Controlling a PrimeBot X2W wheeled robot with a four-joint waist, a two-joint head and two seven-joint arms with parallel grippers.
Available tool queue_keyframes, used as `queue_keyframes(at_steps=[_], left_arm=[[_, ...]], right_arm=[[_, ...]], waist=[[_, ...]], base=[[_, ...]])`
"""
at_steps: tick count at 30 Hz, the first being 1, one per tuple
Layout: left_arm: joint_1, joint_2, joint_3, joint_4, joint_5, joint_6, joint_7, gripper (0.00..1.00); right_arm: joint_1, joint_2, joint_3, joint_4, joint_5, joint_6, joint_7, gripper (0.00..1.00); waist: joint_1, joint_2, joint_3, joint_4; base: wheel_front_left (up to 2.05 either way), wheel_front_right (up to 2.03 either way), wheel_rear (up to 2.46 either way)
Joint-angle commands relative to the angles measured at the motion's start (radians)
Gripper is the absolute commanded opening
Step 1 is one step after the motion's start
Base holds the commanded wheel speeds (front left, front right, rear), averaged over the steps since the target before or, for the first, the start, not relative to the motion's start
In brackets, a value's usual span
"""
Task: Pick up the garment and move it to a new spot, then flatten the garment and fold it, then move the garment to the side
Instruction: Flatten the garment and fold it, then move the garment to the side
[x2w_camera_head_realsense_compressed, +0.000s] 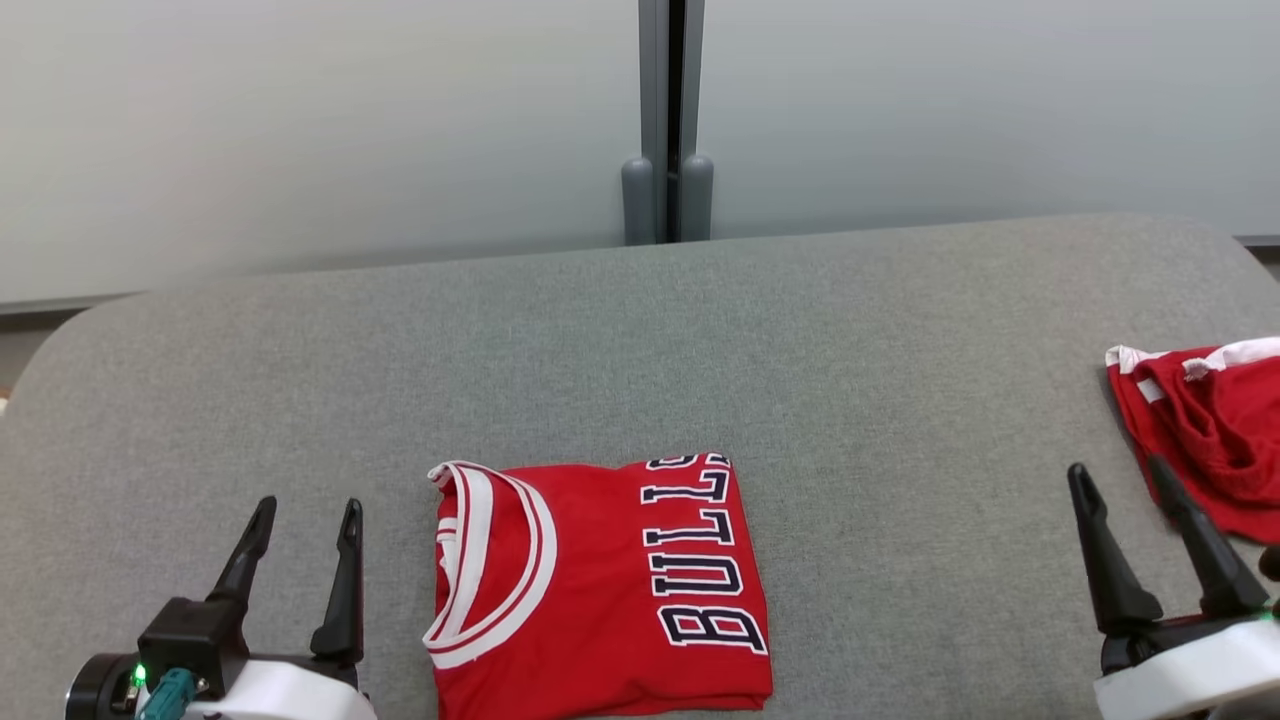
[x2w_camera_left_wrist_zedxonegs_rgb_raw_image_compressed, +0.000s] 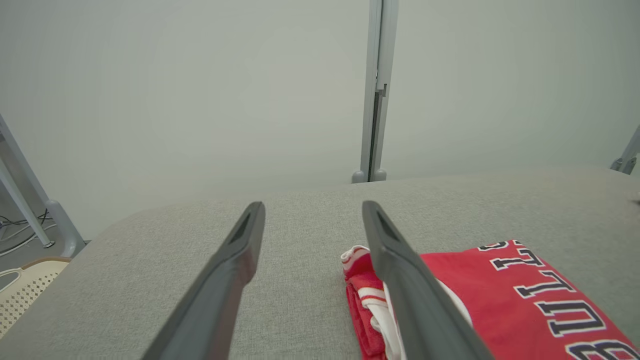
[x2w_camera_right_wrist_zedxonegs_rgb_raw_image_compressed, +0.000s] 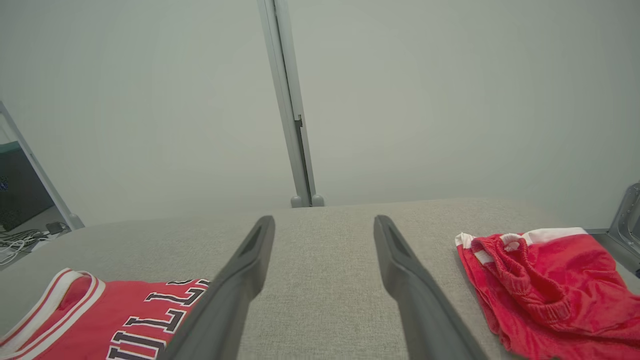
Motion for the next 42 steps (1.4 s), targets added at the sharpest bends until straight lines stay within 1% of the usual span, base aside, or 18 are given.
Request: queue_keyframes(at_steps=[1,10,24,32,35,37,42], left_arm=[[0.017,0.01,0.0,-0.005,-0.005,0.005,0.005,1.0],[0.05,0.021,0.003,-0.015,-0.016,0.014,0.014,1.0],[0.049,0.022,0.01,-0.02,-0.029,0.028,0.017,1.0],[0.036,0.023,0.016,-0.025,-0.045,0.025,0.018,1.0],[0.015,0.023,0.019,-0.033,-0.049,0.025,0.023,1.0],[-0.01,0.022,0.02,-0.044,-0.046,0.024,0.023,1.0],[-0.081,0.006,0.017,-0.05,-0.033,0.026,0.011,1.0]], right_arm=[[0.02,0.012,-0.005,-0.012,-0.011,0.0,0.012,1.0],[0.069,0.046,-0.033,-0.06,-0.043,0.0,0.051,1.0],[0.082,0.061,-0.045,-0.086,-0.064,0.0,0.077,1.0],[0.078,0.07,-0.056,-0.085,-0.071,0.0,0.087,1.0],[0.07,0.075,-0.055,-0.078,-0.071,0.0,0.093,1.0],[0.051,0.08,-0.054,-0.07,-0.073,0.0,0.092,1.0],[-0.018,0.099,0.008,0.015,-0.066,0.0,0.076,1.0]], waist=[[0.0,-0.0001,-0.017,-0.001],[0.0,-0.0001,-0.036,0.006],[0.0,-0.0001,-0.036,0.009],[0.0,-0.0001,-0.032,0.015],[0.0,-0.0001,-0.015,0.028],[0.0,-0.0001,0.018,0.043],[0.0,-0.0001,0.098,0.094]], base=[[0.0,0.0,0.0],[0.0,0.0,0.0],[0.0,0.0,0.0],[0.0,0.0,0.0],[0.0,0.0,0.0],[0.0,0.0,0.0],[0.0,0.0,0.0]])
